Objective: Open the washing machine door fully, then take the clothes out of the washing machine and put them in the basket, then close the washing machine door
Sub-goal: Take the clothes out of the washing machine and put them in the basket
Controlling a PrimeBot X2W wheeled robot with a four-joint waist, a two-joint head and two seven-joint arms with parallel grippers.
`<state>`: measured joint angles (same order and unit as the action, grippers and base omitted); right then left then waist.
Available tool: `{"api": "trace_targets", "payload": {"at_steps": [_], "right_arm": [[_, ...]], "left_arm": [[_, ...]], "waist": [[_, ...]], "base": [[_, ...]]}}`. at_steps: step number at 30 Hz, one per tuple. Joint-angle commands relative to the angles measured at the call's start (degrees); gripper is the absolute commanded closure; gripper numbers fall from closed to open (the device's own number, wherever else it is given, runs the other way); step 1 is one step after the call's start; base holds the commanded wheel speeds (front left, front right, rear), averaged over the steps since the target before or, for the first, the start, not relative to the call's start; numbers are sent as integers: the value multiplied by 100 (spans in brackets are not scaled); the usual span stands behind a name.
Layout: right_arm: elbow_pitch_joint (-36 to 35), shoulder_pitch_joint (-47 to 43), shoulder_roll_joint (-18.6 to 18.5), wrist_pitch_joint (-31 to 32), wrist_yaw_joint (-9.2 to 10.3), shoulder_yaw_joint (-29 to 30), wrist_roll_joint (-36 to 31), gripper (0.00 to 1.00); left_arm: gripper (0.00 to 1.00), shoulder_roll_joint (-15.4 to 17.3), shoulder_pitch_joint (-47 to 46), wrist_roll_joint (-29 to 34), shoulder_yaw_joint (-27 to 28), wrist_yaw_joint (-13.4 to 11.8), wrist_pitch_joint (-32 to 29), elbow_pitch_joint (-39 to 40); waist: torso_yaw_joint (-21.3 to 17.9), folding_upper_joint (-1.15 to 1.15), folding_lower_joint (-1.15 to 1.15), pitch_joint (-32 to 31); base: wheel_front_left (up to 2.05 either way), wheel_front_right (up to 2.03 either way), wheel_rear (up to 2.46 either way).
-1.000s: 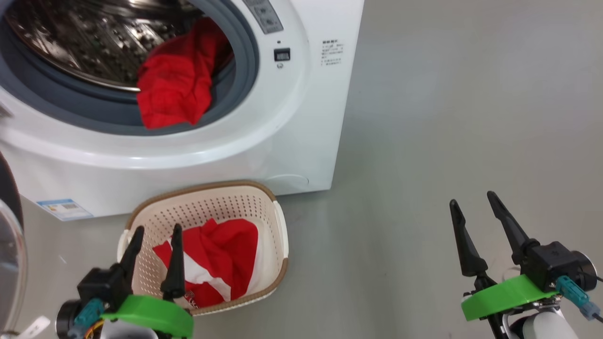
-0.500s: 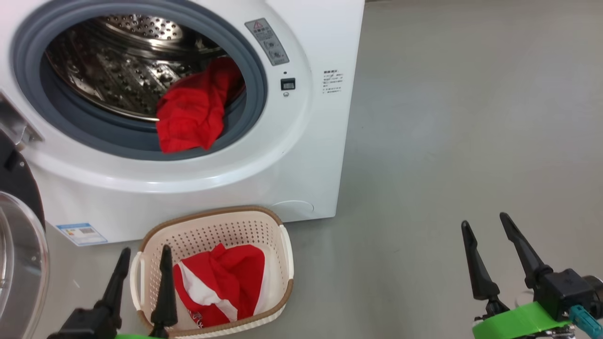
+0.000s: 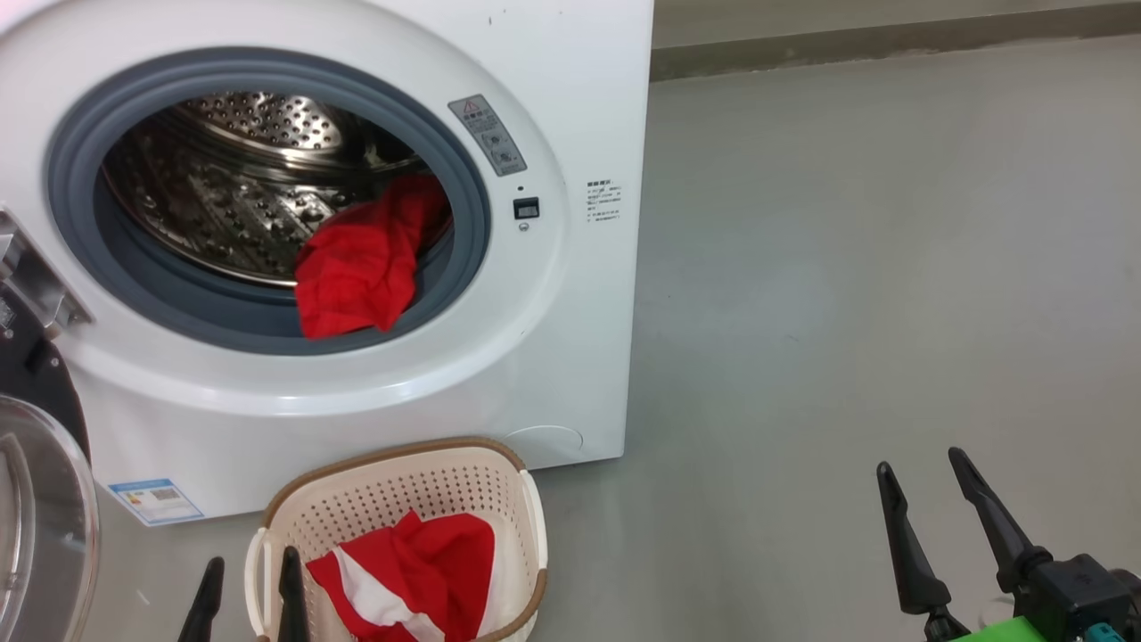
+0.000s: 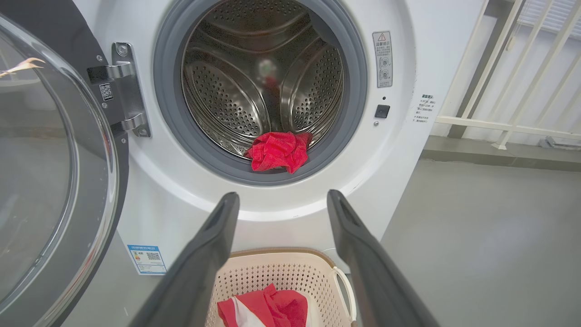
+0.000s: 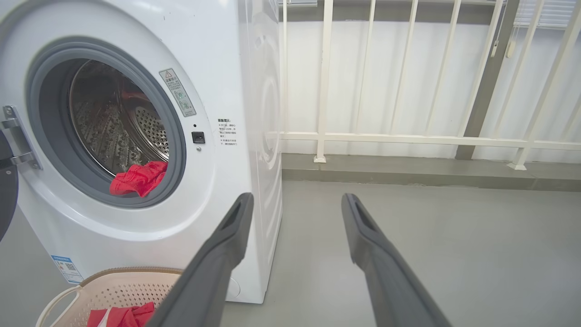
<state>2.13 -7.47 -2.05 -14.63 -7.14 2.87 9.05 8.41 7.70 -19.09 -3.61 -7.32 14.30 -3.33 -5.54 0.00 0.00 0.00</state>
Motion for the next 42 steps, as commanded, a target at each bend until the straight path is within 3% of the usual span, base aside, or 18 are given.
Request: {"api": "trace_targets", "payload": {"at_steps": [1,29,42], "right_arm": [[-177,26,-83,-34,-35,-133,-12,0],[-278,-48,-83,-36,-35,-133,21,0],[-321,87,-83,-36,-35,-195,22,0]], "left_arm": [[0,56,-65,-33,243,-44,70,179],[0,-36,19,-86,129,-5,70,145],[0,-29,-312,-142,111,60,70,144]], "waist": [[-42,0,0,-59],[52,0,0,-40],[76,0,0,357]], "base": [[0,0,0],[0,0,0],[0,0,0]]}}
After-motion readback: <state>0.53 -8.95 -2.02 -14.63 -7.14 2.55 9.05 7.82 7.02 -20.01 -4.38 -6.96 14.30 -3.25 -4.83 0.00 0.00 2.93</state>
